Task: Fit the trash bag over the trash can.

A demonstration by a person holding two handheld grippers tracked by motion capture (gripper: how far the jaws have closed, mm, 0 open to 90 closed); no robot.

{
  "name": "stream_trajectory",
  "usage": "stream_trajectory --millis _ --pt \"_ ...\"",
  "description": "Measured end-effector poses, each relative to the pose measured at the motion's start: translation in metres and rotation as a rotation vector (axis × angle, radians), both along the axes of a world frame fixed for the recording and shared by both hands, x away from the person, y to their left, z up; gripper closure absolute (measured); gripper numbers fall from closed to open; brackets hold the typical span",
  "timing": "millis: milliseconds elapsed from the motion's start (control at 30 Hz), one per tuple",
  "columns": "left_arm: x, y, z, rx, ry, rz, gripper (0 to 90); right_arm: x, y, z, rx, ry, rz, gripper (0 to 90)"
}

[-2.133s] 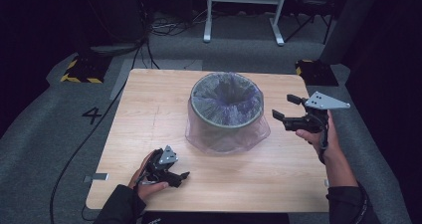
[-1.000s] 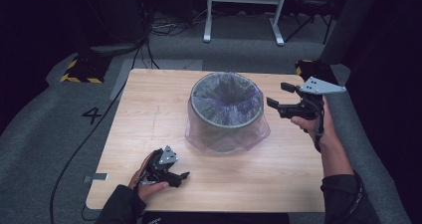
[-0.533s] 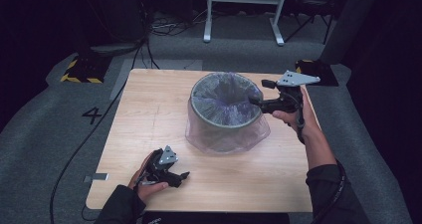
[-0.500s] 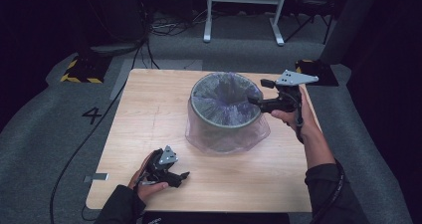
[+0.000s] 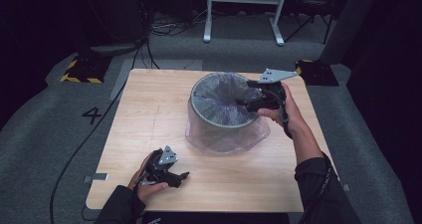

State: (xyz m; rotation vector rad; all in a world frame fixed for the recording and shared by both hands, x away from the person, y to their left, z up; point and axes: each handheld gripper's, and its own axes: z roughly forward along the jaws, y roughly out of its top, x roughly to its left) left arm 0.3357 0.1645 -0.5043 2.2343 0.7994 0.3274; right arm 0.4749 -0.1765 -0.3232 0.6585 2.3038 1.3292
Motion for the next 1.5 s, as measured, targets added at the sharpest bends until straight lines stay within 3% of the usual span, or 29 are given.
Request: stream_trajectory --millis 267,367,500,600,700,867,933,1067,1200,1267,1367,1433,1500 --pt "0.0 0.0 0.0 0.0 0.0 0.0 14.4 0.0 0.01 -0.003 -0.047 0.029 0.037 21.3" --pt "0.0 0.0 0.0 0.0 0.0 0.001 14.4 0.004 0.013 -0.005 -0.079 0.057 0.008 21.8" --pt "0.0 0.0 0.0 0.0 0.0 0.001 14.4 0.007 0.015 -0.008 -0.097 0.09 0.007 21.8" --pt "0.0 0.0 0.0 0.0 0.0 0.001 14.4 0.008 0.016 -0.009 -0.102 0.088 0.017 21.8" --pt "0.0 0.0 0.0 0.0 0.0 0.001 14.4 0.009 0.015 -0.009 -0.072 0.11 0.036 22.0" --pt "0.0 0.0 0.0 0.0 -0.001 0.003 14.4 0.011 0.015 -0.01 -0.084 0.132 0.034 21.6" --pt "0.0 0.0 0.0 0.0 -0.001 0.003 14.4 0.01 0.016 -0.008 -0.103 0.092 0.015 21.7" --pt "0.0 0.0 0.0 0.0 -0.001 0.003 14.4 0.009 0.019 -0.005 -0.113 0.069 0.011 21.6" --pt "0.0 0.0 0.0 0.0 -0.001 0.003 14.4 0.006 0.025 -0.002 -0.103 0.053 0.047 21.2" --pt "0.0 0.0 0.0 0.0 -0.001 0.004 14.4 0.005 0.028 0.0 -0.086 0.076 0.07 21.8" --pt "0.0 0.0 0.0 0.0 -0.001 0.004 14.4 0.004 0.031 -0.001 -0.116 0.103 0.108 22.0" --pt "0.0 0.0 0.0 0.0 -0.001 0.004 14.4 0.006 0.032 -0.004 -0.143 0.15 0.106 22.1" --pt "0.0 0.0 0.0 0.0 -0.001 0.004 14.4 0.008 0.033 -0.006 -0.169 0.167 0.092 22.6"
